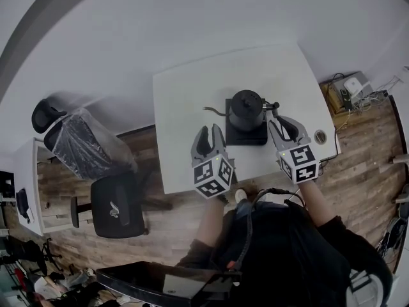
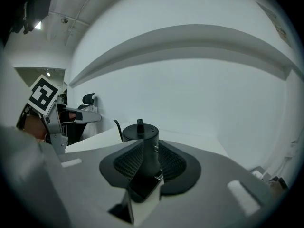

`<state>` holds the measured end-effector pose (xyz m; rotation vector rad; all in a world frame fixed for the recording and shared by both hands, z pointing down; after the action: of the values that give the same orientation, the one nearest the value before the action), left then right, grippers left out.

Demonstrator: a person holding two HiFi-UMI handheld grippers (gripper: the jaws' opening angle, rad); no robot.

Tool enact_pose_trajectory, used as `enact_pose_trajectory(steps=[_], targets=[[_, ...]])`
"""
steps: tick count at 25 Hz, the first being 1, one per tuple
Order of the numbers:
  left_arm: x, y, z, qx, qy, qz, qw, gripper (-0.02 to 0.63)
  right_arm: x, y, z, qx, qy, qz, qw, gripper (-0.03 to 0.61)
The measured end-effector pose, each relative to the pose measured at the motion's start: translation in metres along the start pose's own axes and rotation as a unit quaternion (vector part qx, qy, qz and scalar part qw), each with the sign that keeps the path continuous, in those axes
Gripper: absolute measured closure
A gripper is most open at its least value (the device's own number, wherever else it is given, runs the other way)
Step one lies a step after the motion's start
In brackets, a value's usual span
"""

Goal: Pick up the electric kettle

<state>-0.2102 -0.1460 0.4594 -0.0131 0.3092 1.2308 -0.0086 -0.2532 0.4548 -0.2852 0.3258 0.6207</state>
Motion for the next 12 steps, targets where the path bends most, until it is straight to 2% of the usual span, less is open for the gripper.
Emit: enact_pose_trajectory(steps=[4,7,12], targets=[[-0.018,0.007,0.001,-0.009,0.008,-0.004,0.9999,0.439,-0.014,-0.010,0.002,0.008,0.015,0.010,1.000,0.470],[-0.031,0.008,0.004,-0.014,0.009,-0.006,0.9998,0.437,-0.022,-0.020,0.005,0.016,0.029,0.021,0.999,0.435],[-0.048,0.008,0.011,-0.019,0.023,-0.004,0.9995,0.426,-0.032,-0.034,0.013,0.020,0.047,0.030,0.998,0.411]])
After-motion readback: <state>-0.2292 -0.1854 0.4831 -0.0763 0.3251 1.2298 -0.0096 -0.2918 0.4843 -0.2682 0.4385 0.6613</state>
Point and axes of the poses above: the fingertips, and each gripper's own axes: x backward along the fingers, y to its left, z out of its underside, the point moved 6 cm from there along x, backward along the fingers, and after that the axes turned 12 degrees about -x, right-handed, at the moved point
